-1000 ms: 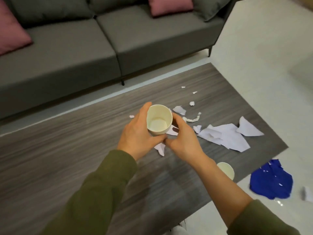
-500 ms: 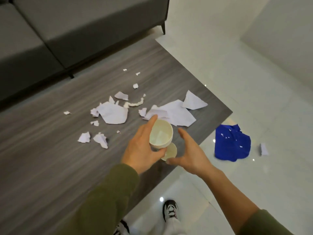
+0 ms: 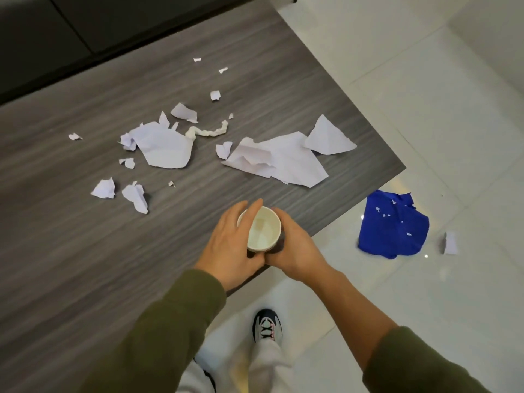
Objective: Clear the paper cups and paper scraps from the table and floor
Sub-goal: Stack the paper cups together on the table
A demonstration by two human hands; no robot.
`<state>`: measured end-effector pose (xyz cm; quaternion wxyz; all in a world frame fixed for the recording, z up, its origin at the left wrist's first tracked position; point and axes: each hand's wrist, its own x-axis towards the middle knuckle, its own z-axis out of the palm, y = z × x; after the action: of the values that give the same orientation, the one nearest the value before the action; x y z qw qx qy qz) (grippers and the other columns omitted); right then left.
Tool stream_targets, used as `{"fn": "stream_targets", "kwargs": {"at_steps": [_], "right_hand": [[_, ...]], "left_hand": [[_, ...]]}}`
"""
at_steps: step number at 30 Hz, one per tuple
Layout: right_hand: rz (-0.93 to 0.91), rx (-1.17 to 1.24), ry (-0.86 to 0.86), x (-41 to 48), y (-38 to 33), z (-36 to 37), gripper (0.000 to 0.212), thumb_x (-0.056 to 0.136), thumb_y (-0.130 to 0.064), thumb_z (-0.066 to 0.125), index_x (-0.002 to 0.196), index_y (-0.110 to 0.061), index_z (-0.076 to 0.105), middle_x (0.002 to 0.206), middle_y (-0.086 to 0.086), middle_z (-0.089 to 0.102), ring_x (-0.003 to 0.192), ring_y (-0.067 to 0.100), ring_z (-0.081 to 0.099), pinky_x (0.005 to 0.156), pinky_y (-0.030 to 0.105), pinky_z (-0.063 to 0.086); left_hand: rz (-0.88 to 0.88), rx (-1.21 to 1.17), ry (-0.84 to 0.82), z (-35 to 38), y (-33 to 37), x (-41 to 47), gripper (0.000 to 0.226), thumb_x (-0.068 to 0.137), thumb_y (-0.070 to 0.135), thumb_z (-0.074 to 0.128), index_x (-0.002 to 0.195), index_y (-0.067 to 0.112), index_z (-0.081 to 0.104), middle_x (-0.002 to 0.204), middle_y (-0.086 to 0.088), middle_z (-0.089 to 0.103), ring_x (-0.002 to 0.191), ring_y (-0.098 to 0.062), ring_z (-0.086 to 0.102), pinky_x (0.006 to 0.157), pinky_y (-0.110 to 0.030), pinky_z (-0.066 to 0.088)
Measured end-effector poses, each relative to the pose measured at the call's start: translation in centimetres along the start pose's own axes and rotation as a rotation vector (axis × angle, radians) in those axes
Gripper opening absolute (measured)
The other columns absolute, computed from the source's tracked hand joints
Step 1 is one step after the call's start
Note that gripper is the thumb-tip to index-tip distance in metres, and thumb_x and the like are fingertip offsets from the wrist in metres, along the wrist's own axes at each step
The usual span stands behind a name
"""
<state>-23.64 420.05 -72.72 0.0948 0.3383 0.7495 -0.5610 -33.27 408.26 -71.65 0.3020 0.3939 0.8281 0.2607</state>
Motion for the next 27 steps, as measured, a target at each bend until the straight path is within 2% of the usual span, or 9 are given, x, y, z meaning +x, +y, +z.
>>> {"fn": "stream_targets", "kwargs": {"at_steps": [2,4,9,12,14,16,19,22,27], "right_hand": [[0.023,-0.023,-0.011,0.4,0.3,0.1,0.073,0.07,-0.023,0.077,0.133,-0.025,0.039,0.127,-0.009,0.056,0.12,0.011,0.051,0.096,0.032,0.047],[0.011,-0.038,-0.011,0.6,0.4,0.1,0.057,0.074,-0.026,0.075,0.121,-0.034,0.044,0.11,-0.022,0.057,0.11,0.006,0.055,0.08,0.014,0.047],[-0.071,-0.02,0.014,0.5,-2.0,-0.1,0.058,0.076,-0.018,0.071,0.123,-0.04,0.046,0.096,-0.031,0.055,0.091,-0.01,0.054,0.069,0.002,0.041],[-0.166,-0.007,0.037,0.5,-6.0,-0.4,0.06,0.074,-0.011,0.065,0.113,-0.052,0.046,0.094,-0.039,0.055,0.094,-0.012,0.055,0.078,0.007,0.044],[-0.271,-0.005,0.02,0.1,-9.5,-0.1,0.065,0.072,-0.003,0.063,0.107,-0.055,0.046,0.099,-0.04,0.056,0.1,-0.012,0.055,0.084,0.01,0.046],[-0.368,0.038,0.008,-0.3,-12.5,0.5,0.066,0.071,0.0,0.061,0.115,-0.048,0.047,0.108,-0.033,0.057,0.104,-0.012,0.054,0.086,0.012,0.047],[-0.486,0.129,-0.061,-2.5,-17.3,3.0,0.057,0.071,-0.013,0.06,0.122,-0.035,0.05,0.12,-0.022,0.057,0.111,-0.009,0.052,0.091,0.02,0.05],[-0.58,0.151,-0.171,-5.0,-21.7,6.8,0.053,0.075,-0.011,0.062,0.123,-0.029,0.052,0.118,-0.023,0.058,0.112,-0.006,0.053,0.092,0.023,0.05],[-0.689,0.118,-0.372,-10.7,-27.0,16.0,0.055,0.074,-0.006,0.057,0.114,-0.044,0.05,0.11,-0.03,0.058,0.108,-0.01,0.054,0.088,0.014,0.048]], "left_hand": [[-0.019,0.034,-0.069,0.6,-0.4,-0.1,0.092,0.077,0.025,0.066,0.147,0.037,0.007,0.151,-0.003,0.018,0.136,-0.022,0.026,0.105,-0.036,0.035],[-0.031,0.036,-0.101,1.0,-0.6,0.0,0.093,0.078,0.027,0.065,0.146,0.04,0.002,0.148,0.0,0.021,0.128,-0.022,0.038,0.094,-0.03,0.04],[-0.07,-0.035,0.048,-1.2,-0.2,-0.2,0.092,0.075,0.02,0.068,0.145,0.041,0.013,0.139,0.004,0.04,0.12,-0.018,0.046,0.086,-0.021,0.031],[-0.064,-0.075,0.225,-4.6,0.7,-1.0,0.094,0.069,0.02,0.071,0.144,0.042,0.019,0.138,0.006,0.044,0.118,-0.011,0.044,0.086,-0.016,0.029],[-0.064,-0.093,0.338,-7.7,1.2,-2.1,0.091,0.067,0.023,0.072,0.142,0.04,0.024,0.138,0.007,0.045,0.122,-0.013,0.045,0.089,-0.021,0.032],[-0.08,-0.113,0.433,-10.3,1.4,-3.3,0.089,0.066,0.025,0.075,0.141,0.036,0.028,0.139,0.008,0.046,0.124,-0.013,0.044,0.091,-0.024,0.033],[-0.13,-0.185,0.609,-15.0,1.1,-7.6,0.094,0.066,0.029,0.08,0.143,0.033,0.027,0.137,0.009,0.048,0.122,-0.012,0.046,0.094,-0.026,0.036],[-0.223,-0.204,0.717,-19.0,0.3,-13.4,0.089,0.061,0.035,0.082,0.135,0.03,0.033,0.114,0.016,0.055,0.106,-0.013,0.055,0.086,-0.031,0.045],[-0.306,-0.172,0.902,-22.7,-2.4,-25.6,0.068,0.059,0.042,0.082,0.115,0.038,0.046,0.105,0.023,0.053,0.101,-0.007,0.051,0.079,-0.015,0.04]]}}
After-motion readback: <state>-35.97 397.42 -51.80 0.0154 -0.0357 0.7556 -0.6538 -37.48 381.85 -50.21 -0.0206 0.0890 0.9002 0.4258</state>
